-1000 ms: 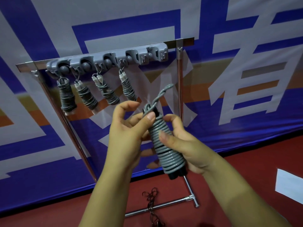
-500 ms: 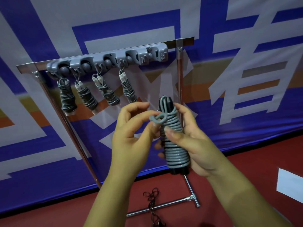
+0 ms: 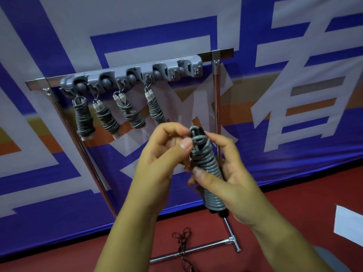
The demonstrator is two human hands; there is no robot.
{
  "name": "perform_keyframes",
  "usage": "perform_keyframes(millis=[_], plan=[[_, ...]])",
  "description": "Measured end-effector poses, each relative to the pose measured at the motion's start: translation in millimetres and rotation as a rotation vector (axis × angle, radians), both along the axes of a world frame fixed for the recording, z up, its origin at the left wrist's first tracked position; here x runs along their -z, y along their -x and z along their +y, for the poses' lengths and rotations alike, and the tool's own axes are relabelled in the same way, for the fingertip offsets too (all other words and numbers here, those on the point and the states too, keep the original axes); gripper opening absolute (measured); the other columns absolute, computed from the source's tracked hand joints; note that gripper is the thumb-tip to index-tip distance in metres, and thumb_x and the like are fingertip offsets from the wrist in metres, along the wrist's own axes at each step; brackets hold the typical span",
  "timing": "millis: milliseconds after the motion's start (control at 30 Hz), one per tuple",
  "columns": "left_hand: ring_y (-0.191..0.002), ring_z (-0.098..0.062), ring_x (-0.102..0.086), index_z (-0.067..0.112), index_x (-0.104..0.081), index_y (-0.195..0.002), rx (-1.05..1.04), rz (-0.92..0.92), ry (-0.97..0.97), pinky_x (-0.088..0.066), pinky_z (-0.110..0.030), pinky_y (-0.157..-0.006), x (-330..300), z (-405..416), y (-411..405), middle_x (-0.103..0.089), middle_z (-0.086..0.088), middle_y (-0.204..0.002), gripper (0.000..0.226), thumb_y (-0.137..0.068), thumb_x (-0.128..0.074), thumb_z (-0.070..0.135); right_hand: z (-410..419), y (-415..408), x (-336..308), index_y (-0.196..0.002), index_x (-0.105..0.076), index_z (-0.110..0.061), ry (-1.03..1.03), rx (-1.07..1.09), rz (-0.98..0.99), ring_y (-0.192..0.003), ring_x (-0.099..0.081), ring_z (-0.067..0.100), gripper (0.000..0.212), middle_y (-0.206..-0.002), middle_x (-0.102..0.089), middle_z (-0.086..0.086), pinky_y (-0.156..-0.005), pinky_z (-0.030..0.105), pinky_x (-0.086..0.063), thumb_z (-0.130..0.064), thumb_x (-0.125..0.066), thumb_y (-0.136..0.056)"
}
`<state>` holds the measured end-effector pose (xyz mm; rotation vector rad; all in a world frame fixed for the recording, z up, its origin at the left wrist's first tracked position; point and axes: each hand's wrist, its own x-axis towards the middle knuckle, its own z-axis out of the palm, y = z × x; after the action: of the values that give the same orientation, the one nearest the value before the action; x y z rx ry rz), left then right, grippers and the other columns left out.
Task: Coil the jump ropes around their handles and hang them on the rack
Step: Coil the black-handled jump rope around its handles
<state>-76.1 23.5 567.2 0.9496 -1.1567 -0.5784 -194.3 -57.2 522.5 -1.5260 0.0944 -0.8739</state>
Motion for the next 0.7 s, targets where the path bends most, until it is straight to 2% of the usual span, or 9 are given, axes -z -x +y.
perform_keyframes(millis=[33,100,167,267,367,433,533,600,700], plan=[[-0.056,-0.007,-0.052,0.014,-0.057,-0.086,0.068,0.049,-0.021,-0.046,-0.017,-0.056,-2,2,-1,-0.054,0.004,-0.063,0.016,-0.072,-0.062,0.019,1,1,-1,-0.117,-0.048,-0.054,0.02,0.016,0.009,-0.082,-0.067,0.022,0.053,-0.097,-0.067,0.005,-0.075,0.033,-0.055,-0.024,-0.069,-0.079],[-0.053,-0.008,-0.051,0.011,-0.053,-0.082,0.113,0.085,-0.071,-0.045,-0.017,-0.053,-5,3,-5,-0.052,0.002,-0.059,0.013,-0.072,-0.061,0.009,3,2,-1,-0.117,-0.046,-0.059,0.054,0.05,0.031,-0.085,-0.064,0.034,0.053,-0.098,-0.065,0.006,-0.078,0.044,-0.057,-0.036,-0.069,-0.074],[-0.054,-0.009,-0.049,0.014,-0.056,-0.073,0.063,0.06,-0.109,-0.043,-0.016,-0.054,-6,4,-7,-0.052,0.0,-0.059,0.008,-0.07,-0.062,0.01,5,2,-1,-0.116,-0.044,-0.062,0.078,0.07,0.047,-0.086,-0.061,0.041,0.054,-0.097,-0.064,0.007,-0.08,0.052,-0.055,-0.04,-0.068,-0.073],[-0.062,-0.007,-0.051,0.018,-0.06,-0.072,-0.084,-0.061,-0.121,-0.043,-0.017,-0.058,-4,4,-8,-0.056,0.003,-0.066,0.009,-0.072,-0.069,0.017,4,5,-1,-0.115,-0.041,-0.068,0.135,0.091,0.089,-0.09,-0.067,0.02,0.057,-0.102,-0.066,-0.009,-0.086,0.041,-0.056,-0.036,-0.069,-0.077],[-0.066,-0.004,-0.058,0.011,-0.06,-0.087,-0.19,-0.127,-0.103,-0.046,-0.015,-0.06,-3,6,-4,-0.062,0.006,-0.069,0.017,-0.078,-0.072,0.018,2,8,-1,-0.117,-0.039,-0.068,0.188,0.097,0.129,-0.094,-0.066,0.009,0.058,-0.104,-0.065,-0.016,-0.087,0.034,-0.054,-0.035,-0.067,-0.079],[-0.071,-0.016,-0.063,0.015,-0.063,-0.09,-0.239,-0.206,-0.101,-0.051,-0.021,-0.065,-2,7,-5,-0.066,0.001,-0.078,0.016,-0.079,-0.072,0.019,2,9,-2,-0.119,-0.038,-0.066,0.196,0.101,0.147,-0.098,-0.065,0.006,0.055,-0.107,-0.064,-0.017,-0.086,0.029,-0.053,-0.038,-0.068,-0.081],[-0.086,-0.041,-0.059,0.022,-0.066,-0.085,-0.249,-0.286,-0.118,-0.053,-0.045,-0.077,-2,8,-13,-0.067,-0.009,-0.088,0.011,-0.077,-0.071,0.025,1,13,-3,-0.117,-0.038,-0.067,0.194,0.072,0.184,-0.102,-0.064,0.001,0.057,-0.11,-0.063,-0.019,-0.084,0.015,-0.049,-0.039,-0.066,-0.076],[-0.087,-0.044,-0.059,0.023,-0.066,-0.084,-0.21,-0.32,-0.148,-0.051,-0.051,-0.079,-2,8,-19,-0.066,-0.013,-0.087,0.012,-0.074,-0.072,0.026,-2,16,-4,-0.117,-0.038,-0.068,0.211,0.05,0.224,-0.103,-0.063,0.003,0.056,-0.109,-0.062,-0.018,-0.085,0.015,-0.048,-0.039,-0.069,-0.08],[-0.077,-0.027,-0.059,0.023,-0.067,-0.081,-0.103,-0.348,-0.192,-0.053,-0.042,-0.073,-4,7,-26,-0.063,-0.013,-0.077,0.013,-0.071,-0.076,0.023,-6,19,-1,-0.117,-0.041,-0.066,0.2,0.001,0.243,-0.1,-0.065,0.01,0.058,-0.107,-0.064,-0.015,-0.089,0.027,-0.053,-0.036,-0.071,-0.078]])
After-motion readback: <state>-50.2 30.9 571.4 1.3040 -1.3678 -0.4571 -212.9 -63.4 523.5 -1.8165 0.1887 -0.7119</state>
